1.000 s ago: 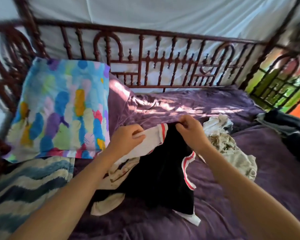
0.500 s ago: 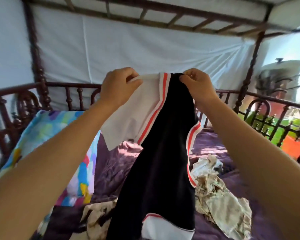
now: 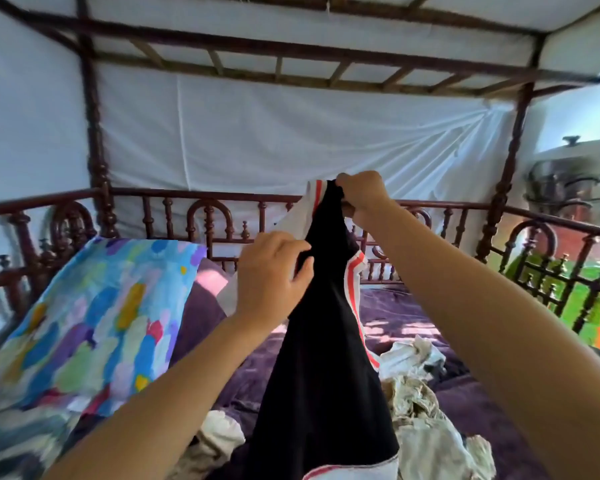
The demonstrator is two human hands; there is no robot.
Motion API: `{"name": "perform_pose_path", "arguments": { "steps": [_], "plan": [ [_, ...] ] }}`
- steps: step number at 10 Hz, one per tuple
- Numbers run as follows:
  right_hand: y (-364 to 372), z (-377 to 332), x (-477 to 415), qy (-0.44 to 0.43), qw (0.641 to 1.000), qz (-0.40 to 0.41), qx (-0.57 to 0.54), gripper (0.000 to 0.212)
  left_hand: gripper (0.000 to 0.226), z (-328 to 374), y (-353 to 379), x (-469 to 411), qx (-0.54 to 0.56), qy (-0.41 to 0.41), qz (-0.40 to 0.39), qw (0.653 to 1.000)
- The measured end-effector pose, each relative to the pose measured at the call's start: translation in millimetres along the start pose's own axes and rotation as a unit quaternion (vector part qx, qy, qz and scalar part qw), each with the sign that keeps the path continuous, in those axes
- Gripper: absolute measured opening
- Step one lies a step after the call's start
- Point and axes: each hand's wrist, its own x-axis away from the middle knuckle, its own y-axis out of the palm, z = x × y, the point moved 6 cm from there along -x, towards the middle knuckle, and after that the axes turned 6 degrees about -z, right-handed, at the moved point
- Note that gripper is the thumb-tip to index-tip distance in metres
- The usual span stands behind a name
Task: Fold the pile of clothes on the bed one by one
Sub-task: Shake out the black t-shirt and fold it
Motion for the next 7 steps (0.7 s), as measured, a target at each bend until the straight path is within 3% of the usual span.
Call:
{"name": "perform_pose_path", "arguments": {
  "steps": [1, 3, 6, 7],
  "plan": [
    [-2.2, -17.5, -9.2, -0.008, 0.999, 0.022, -0.042, 0.024, 0.021, 21.8, 21.7, 22.4, -0.003, -0.029, -0.063, 0.998],
    [0.4, -61.9, -15.9, -0.075, 0.996, 0.053, -0.024, 0.028, 0.059, 23.9, 38.3, 10.2, 0.113, -0.248, -0.15, 0.95],
    [-34.1, -108.4, -1.8, -0.132, 0.984, 0.047, -0.109, 0.031, 0.029, 18.9, 39.6, -67.7, 0.172, -0.351, -0.073, 0.918],
    [-54.0, -105.7, -1.1, -0.148, 0.984, 0.069, -0.068, 0.031, 0.021, 20.0, 41.0, -82.7, 0.207, -0.329, -0.071, 0.918]
  ]
}}
